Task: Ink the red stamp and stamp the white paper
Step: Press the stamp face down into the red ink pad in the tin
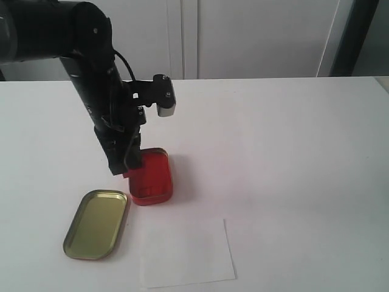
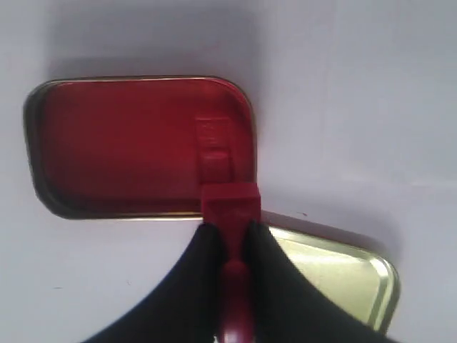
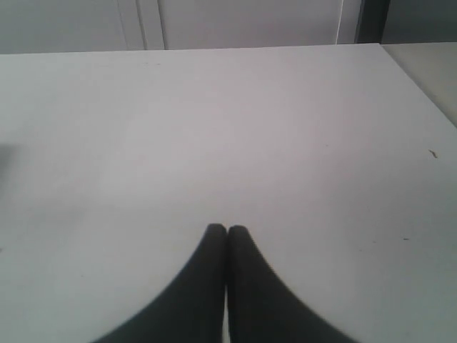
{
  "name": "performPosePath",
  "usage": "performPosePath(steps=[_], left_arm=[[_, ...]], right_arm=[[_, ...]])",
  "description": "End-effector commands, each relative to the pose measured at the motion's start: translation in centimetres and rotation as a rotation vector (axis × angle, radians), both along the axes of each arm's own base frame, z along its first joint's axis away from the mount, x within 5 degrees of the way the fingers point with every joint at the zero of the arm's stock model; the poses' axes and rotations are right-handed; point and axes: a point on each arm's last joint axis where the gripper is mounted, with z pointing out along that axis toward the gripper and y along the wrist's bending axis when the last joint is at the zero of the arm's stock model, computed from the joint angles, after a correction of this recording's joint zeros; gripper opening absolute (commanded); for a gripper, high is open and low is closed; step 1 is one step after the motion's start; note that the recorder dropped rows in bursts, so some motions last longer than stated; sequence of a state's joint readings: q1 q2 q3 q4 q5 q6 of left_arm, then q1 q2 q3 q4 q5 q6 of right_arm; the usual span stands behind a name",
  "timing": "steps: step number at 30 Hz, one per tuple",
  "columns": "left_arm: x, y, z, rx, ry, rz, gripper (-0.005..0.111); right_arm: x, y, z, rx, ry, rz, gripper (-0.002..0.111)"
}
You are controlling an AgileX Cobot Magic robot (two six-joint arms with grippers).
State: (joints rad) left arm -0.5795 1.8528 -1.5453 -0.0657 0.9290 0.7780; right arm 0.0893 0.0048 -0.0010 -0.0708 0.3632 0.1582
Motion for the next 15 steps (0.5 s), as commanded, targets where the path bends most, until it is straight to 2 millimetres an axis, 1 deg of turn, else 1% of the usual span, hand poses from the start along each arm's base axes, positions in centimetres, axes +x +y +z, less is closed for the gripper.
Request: performPosePath(steps=[1, 7, 8, 10, 15], left_arm=[[1.2, -0.9, -0.3, -0.02, -0.019, 0.019, 0.0], [2.5, -1.8, -1.9, -0.009, -0.008, 0.025, 0.0], [2.9, -2.0, -2.7, -0.003, -0.009, 0.026, 0.0], [3.4, -2.2, -3.6, -0.003, -0.022, 0.026, 0.0], [4.0, -2.5, -5.0, 0.002, -0.033, 0.024, 0.0]], right_arm=[[0.0, 0.0, 0.1, 0.0, -0.015, 0.001, 0.0], [0.0, 0.0, 0.1, 0.0, -0.015, 0.001, 0.0], [0.0, 0.0, 0.1, 0.0, -0.015, 0.001, 0.0], [0.0, 0.0, 0.1, 0.001, -0.017, 0.002, 0.0], [0.0, 0.0, 0.1, 0.018, -0.016, -0.003, 0.0]])
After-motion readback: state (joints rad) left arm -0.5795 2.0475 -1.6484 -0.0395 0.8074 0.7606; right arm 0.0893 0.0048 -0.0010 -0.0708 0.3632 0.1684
